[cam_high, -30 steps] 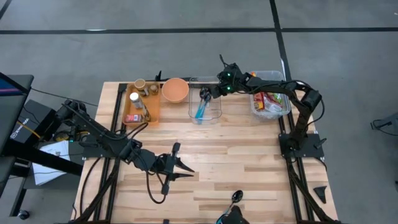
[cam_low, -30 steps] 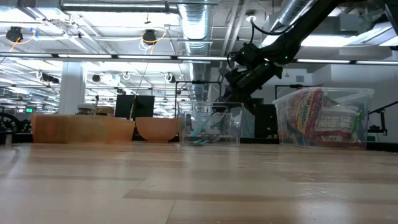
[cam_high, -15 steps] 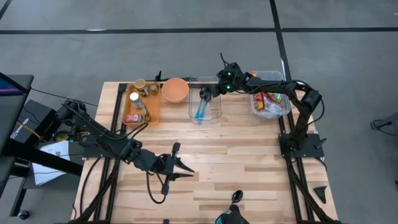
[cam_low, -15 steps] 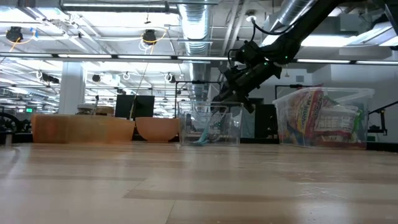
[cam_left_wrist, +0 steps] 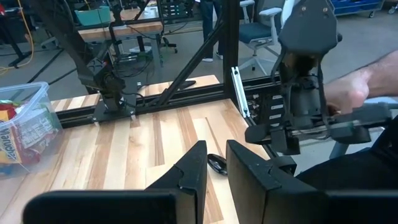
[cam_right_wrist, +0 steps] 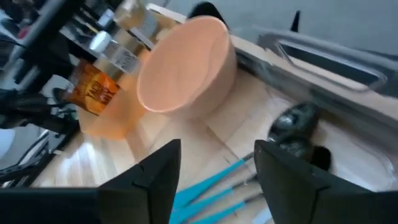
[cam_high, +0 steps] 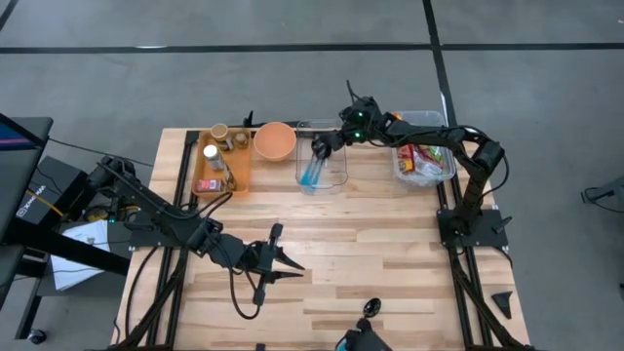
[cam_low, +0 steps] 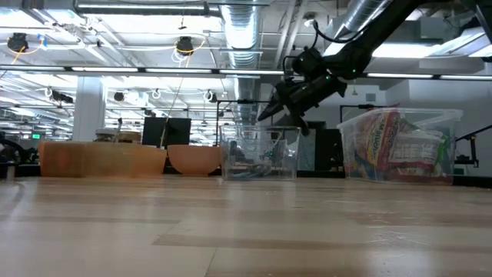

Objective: Pick & Place Food Item
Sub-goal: Put the blue spoon into the transparent bin

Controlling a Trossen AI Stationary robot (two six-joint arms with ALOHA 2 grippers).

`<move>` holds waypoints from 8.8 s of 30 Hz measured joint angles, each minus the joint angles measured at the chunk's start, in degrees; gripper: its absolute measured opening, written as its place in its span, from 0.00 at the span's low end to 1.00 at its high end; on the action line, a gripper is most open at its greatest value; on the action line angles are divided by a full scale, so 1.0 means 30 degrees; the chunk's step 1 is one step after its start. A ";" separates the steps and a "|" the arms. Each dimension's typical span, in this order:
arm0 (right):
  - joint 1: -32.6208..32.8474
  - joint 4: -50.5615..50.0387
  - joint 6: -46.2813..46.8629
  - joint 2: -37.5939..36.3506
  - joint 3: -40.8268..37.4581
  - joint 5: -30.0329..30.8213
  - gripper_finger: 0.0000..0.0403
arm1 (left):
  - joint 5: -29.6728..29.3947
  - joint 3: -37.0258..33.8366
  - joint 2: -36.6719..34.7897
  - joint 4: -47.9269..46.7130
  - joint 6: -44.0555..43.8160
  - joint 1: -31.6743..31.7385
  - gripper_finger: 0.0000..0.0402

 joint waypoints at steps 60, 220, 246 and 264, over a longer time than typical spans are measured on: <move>2.3950 -1.9339 0.7870 -1.1853 -0.3886 1.1838 0.53 | 0.0007 0.0000 0.0000 0.0160 0.0000 -0.0015 0.13; 2.0251 -0.7796 3.2276 0.2070 -0.2004 1.8488 0.35 | -0.7657 0.0000 -0.3978 -0.0510 0.4364 0.6783 0.13; 1.7808 -0.7820 3.0333 0.2470 -0.2191 1.6941 0.20 | -0.7680 0.0000 -0.3978 -0.1427 0.4350 0.6154 0.13; 2.0014 -0.8581 3.0683 0.2399 -0.3462 1.9879 0.01 | -0.7672 0.0000 -0.3978 -0.1420 0.4415 0.4153 0.13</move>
